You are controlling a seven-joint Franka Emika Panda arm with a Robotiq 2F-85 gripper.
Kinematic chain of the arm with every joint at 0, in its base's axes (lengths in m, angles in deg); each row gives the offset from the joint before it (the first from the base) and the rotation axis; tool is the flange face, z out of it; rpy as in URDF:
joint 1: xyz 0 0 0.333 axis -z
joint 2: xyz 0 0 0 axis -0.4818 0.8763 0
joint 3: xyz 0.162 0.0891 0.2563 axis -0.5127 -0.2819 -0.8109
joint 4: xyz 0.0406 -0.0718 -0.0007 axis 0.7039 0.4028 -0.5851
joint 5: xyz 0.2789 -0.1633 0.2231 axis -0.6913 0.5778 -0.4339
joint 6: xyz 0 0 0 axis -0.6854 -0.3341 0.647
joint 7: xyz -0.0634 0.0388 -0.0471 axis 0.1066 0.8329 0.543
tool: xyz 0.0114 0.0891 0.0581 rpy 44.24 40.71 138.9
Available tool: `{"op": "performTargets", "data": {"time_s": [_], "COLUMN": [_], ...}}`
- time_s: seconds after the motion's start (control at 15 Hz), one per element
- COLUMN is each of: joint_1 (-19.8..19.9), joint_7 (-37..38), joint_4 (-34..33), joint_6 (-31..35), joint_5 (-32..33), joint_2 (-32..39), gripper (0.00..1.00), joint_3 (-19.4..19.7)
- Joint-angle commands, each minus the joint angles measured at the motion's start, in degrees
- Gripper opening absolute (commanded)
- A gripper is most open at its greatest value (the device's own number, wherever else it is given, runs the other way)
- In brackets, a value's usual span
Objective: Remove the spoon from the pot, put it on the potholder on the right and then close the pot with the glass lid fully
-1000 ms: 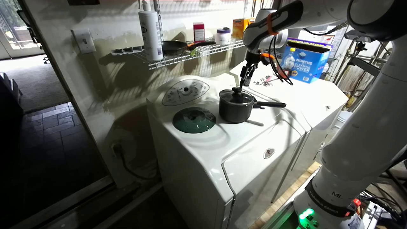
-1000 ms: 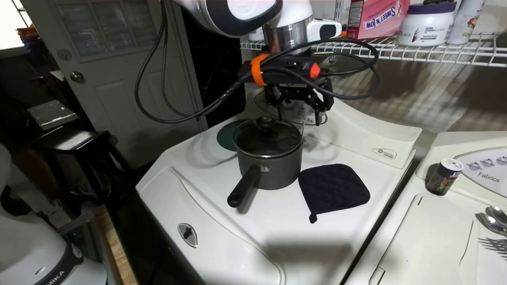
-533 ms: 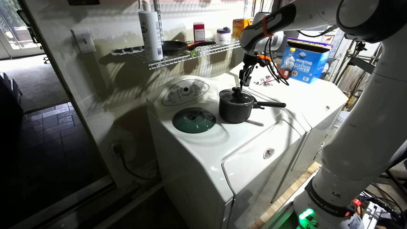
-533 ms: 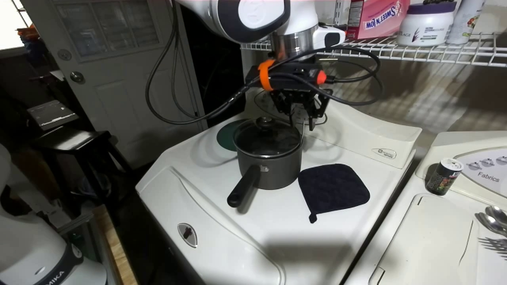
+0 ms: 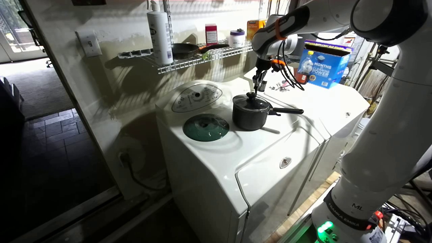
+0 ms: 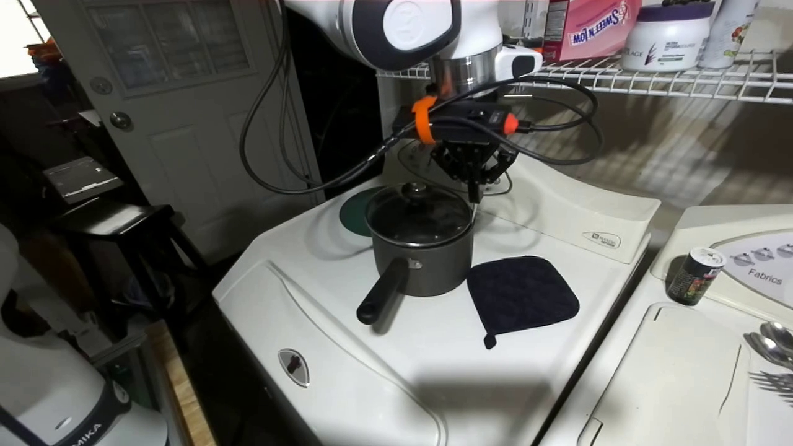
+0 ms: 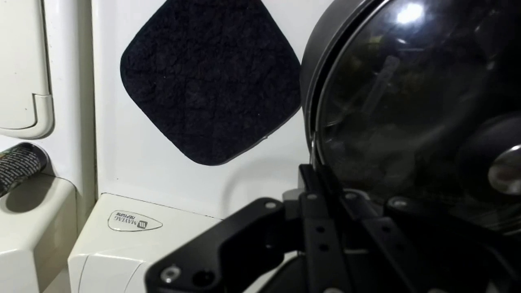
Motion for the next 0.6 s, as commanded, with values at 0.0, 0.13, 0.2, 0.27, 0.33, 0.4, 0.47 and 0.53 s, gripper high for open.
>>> {"op": "performTargets", "data": {"time_s": [0.0,0.13,0.2,0.27,0.33,0.4,0.47,0.53], "joint_1": [0.92,0.91,0.92,0.90,0.88,0.86,0.78,0.76], "joint_7": [-1.77,-1.54,-1.62,-1.64,-1.54,-1.56,-1.27,-1.41], "joint_4": [-1.61,-1.63,-1.61,-1.50,-1.45,-1.39,-1.17,-1.11], "joint_6": [0.29,0.39,0.36,0.53,0.57,0.46,0.94,0.77], "joint_5": [-0.88,-0.74,-0.76,-0.66,-0.51,-0.51,-0.06,-0.10], "joint_2": [0.63,0.45,0.35,0.14,-0.02,-0.26,-0.49,-0.71], "gripper": [0.01,0.01,0.01,0.01,0.01,0.01,0.01,0.01], "joint_3": [-0.72,-0.70,-0.71,-0.71,-0.70,-0.72,-0.68,-0.70]}}
